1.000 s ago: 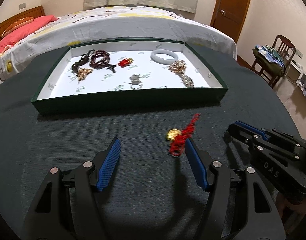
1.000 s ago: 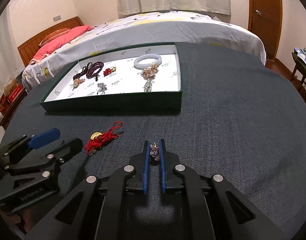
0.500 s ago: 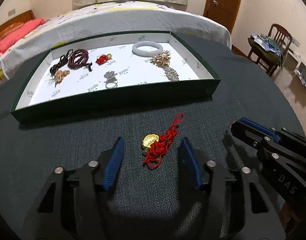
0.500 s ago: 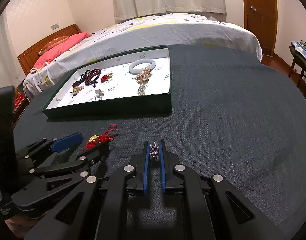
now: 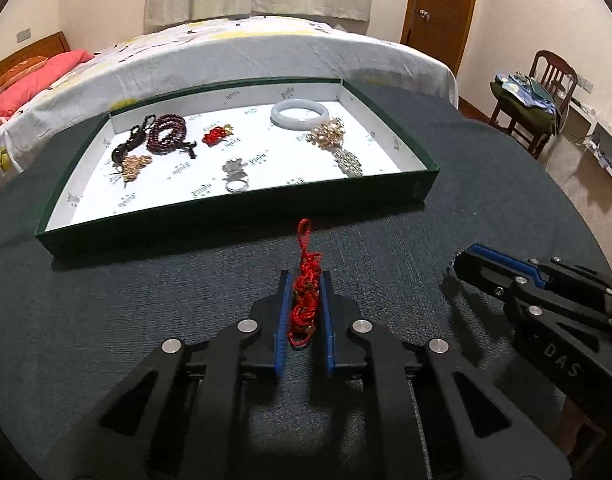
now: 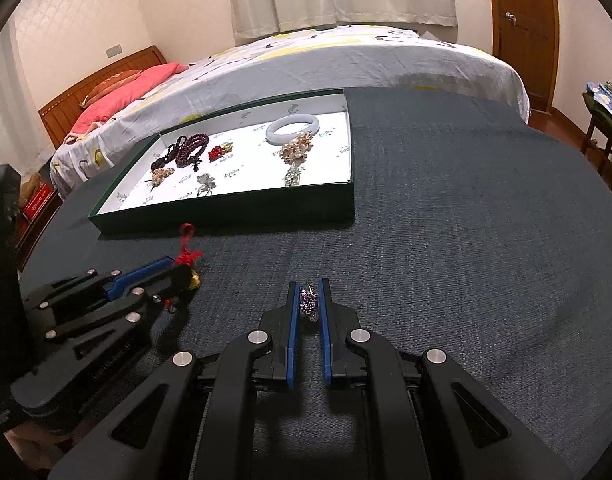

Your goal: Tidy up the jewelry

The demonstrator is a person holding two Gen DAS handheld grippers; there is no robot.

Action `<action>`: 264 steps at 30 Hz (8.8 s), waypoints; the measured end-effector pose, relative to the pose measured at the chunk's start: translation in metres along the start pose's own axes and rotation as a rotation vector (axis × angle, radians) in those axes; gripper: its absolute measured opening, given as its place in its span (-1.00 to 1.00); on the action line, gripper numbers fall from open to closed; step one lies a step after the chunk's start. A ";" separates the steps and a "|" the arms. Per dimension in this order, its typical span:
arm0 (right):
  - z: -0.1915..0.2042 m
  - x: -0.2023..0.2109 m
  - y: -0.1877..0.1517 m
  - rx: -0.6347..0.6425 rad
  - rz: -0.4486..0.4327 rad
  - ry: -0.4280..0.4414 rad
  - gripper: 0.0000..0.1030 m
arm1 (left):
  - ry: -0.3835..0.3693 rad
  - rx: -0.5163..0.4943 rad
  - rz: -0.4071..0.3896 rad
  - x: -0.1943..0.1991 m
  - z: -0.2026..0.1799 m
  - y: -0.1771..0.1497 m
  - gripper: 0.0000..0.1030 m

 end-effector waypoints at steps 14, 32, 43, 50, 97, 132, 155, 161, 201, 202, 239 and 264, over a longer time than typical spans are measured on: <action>0.013 0.011 0.003 0.023 -0.021 0.011 -0.81 | 0.012 0.049 -0.059 0.033 0.027 0.003 -0.80; 0.047 0.038 0.030 0.086 -0.096 0.039 -0.81 | 0.041 0.097 -0.153 0.078 0.054 0.016 -0.80; 0.071 0.042 0.066 0.131 -0.166 0.061 -0.81 | 0.054 0.085 -0.218 0.092 0.067 0.042 -0.80; 0.081 0.032 0.091 0.144 -0.194 0.064 -0.81 | 0.078 0.080 -0.235 0.080 0.079 0.068 -0.80; 0.046 -0.052 0.032 0.109 0.050 -0.050 -0.68 | 0.066 0.107 -0.132 0.043 0.086 0.029 -0.80; 0.074 -0.099 0.091 0.132 0.009 0.033 -0.67 | 0.101 0.100 -0.065 -0.039 0.107 0.068 -0.72; 0.069 -0.087 0.084 0.098 -0.009 0.021 -0.09 | 0.138 0.114 -0.069 -0.024 0.108 0.056 0.31; 0.069 -0.072 0.083 0.086 -0.034 0.007 0.20 | 0.175 0.122 -0.073 -0.009 0.108 0.049 0.52; 0.084 0.171 0.026 0.119 -0.348 -0.084 0.54 | 0.318 0.180 -0.364 0.241 0.068 -0.021 0.84; 0.084 0.173 0.025 0.118 -0.350 -0.084 0.54 | 0.315 0.179 -0.363 0.241 0.067 -0.022 0.84; 0.091 0.181 0.021 0.124 -0.363 -0.087 0.54 | 0.300 0.189 -0.363 0.245 0.060 -0.023 0.84; 0.094 0.180 0.020 0.127 -0.363 -0.086 0.54 | 0.310 0.179 -0.372 0.246 0.053 -0.025 0.92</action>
Point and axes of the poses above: each gripper's, at about its wrist camera, not at the fingertips, and x roughly against the way its jaws point, z to its left, y to its top, the point moved 1 cm from there along -x, roughly the way its jaws point, and after that the axes turned 1 degree about z, right-handed, at the moved point
